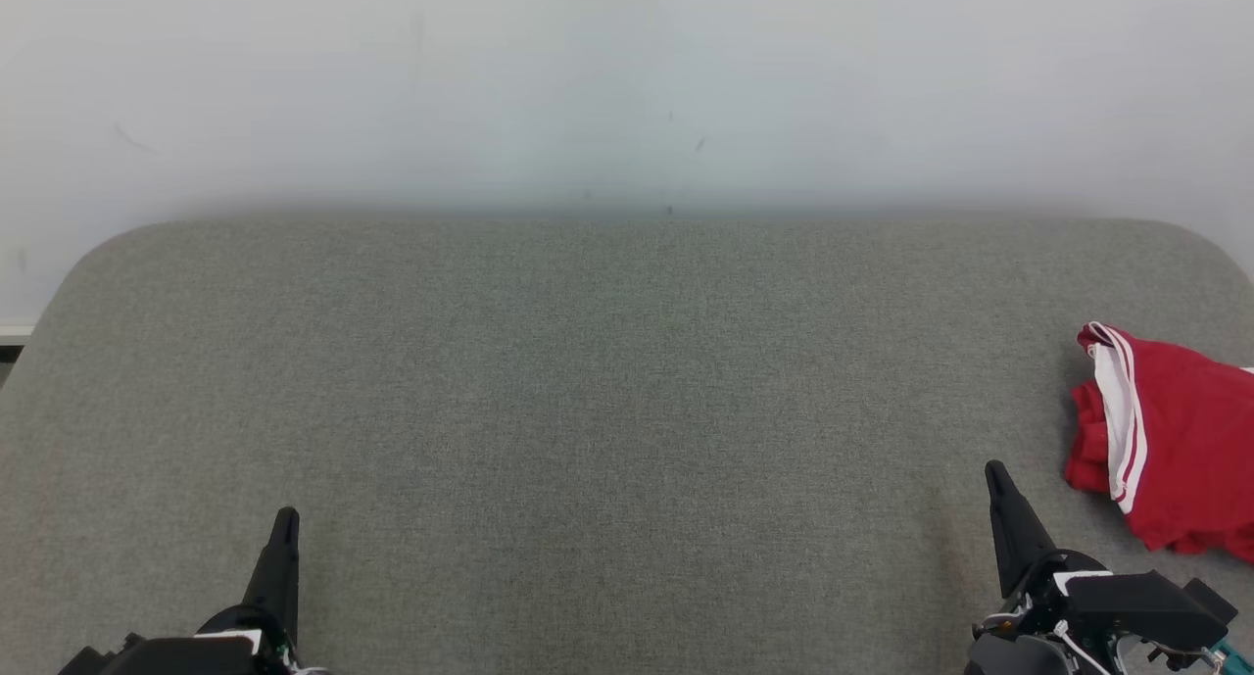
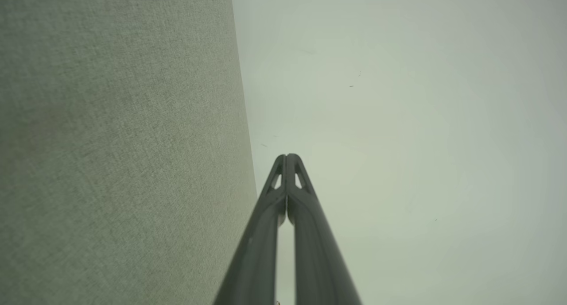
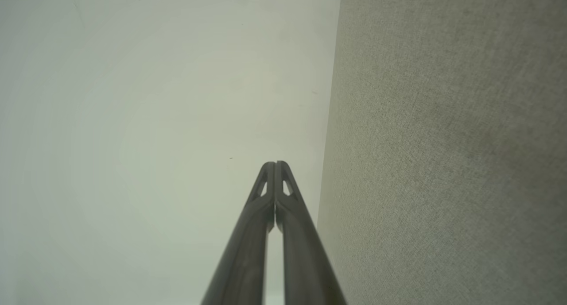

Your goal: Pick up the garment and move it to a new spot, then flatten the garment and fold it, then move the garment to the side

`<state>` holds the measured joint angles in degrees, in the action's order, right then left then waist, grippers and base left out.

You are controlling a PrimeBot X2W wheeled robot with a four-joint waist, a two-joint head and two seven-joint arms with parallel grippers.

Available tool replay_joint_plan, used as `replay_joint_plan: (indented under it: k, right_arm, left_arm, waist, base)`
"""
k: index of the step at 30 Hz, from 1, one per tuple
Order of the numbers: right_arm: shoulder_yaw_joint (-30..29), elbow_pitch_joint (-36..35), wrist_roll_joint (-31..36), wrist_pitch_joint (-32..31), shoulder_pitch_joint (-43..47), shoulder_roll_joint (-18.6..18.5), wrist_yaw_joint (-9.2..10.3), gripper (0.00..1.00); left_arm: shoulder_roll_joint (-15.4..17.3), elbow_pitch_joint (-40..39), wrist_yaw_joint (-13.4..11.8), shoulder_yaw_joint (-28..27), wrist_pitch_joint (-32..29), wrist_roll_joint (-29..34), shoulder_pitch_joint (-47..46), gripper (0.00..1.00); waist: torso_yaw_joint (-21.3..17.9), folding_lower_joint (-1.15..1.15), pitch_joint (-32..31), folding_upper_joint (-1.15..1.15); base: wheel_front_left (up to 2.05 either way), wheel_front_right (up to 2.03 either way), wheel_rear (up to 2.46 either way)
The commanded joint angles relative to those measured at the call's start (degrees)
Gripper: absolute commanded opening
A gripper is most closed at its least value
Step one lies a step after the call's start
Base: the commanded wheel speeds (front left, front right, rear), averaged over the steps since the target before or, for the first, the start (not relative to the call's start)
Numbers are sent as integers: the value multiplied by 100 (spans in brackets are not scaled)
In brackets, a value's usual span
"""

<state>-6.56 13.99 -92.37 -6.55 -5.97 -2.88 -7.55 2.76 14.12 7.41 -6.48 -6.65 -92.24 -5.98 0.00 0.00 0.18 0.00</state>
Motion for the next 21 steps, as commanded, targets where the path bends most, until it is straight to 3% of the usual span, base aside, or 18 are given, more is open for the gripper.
replay_joint_plan:
  k: [1, 21]
  right_arm:
    - [-4, -9, -10, -16, -45, 1, 12, 0]
    - [-3, -9, -10, -16, -45, 1, 12, 0]
  left_arm:
    - [21, -17, 23, -19, 1, -34, -56, 0]
    - [22, -17, 23, -18, 1, -34, -56, 0]
  waist:
    - [0, 0, 0, 0]
    - [0, 0, 0, 0]
  base:
    - [0, 0, 0]
    - [0, 0, 0]
